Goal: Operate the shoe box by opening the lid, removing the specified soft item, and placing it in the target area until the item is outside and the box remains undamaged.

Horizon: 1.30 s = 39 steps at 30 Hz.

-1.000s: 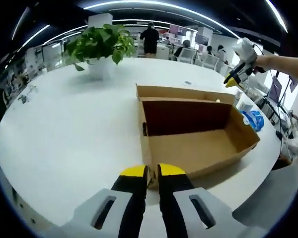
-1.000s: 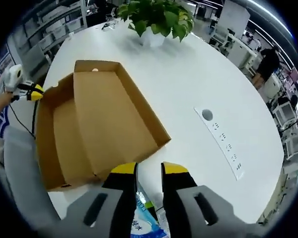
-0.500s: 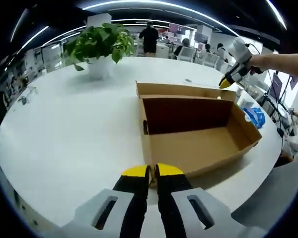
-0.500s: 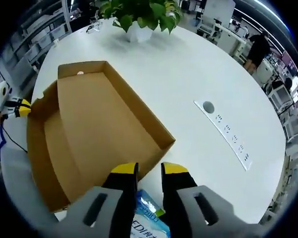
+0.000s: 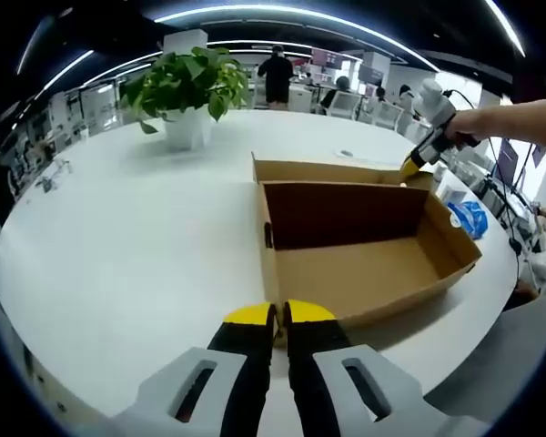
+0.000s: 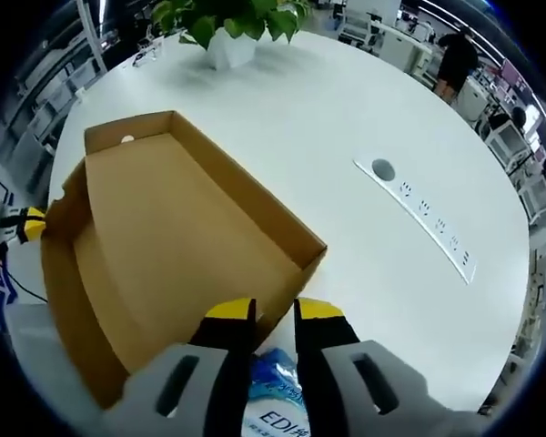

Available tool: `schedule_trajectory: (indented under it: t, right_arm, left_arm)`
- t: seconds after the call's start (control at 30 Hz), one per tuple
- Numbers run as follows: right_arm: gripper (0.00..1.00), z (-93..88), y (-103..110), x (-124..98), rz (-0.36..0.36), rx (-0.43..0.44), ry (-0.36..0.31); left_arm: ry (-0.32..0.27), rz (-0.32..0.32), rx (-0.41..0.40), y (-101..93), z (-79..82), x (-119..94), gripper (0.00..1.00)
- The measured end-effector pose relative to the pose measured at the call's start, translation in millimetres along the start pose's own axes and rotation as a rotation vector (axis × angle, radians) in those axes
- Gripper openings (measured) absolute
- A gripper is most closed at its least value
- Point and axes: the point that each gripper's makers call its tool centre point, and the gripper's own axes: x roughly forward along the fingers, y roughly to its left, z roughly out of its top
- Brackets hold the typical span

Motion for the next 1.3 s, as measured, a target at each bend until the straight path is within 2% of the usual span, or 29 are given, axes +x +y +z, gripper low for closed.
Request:
schedule_trajectory:
  t: [0.27, 0.7, 1.3]
  right_arm:
    - [0.03, -0.5, -5, -5, -0.018, 0.041, -0.015]
    - [0.01, 4.5, -2, -18, -0.036, 0.028, -0.053]
    - [0.0, 14.9, 2, -43, -0.056, 0.037, -0.173]
  left_arm:
    - [0.001, -0.002, 0.005, 0.4, -0.2, 0, 0.01]
    - [0.006, 0.002, 0.009, 0.0, -0.3, 0, 0.01]
    - [0.016, 0.013, 0.016, -0.4, -0.8, -1, 0.0]
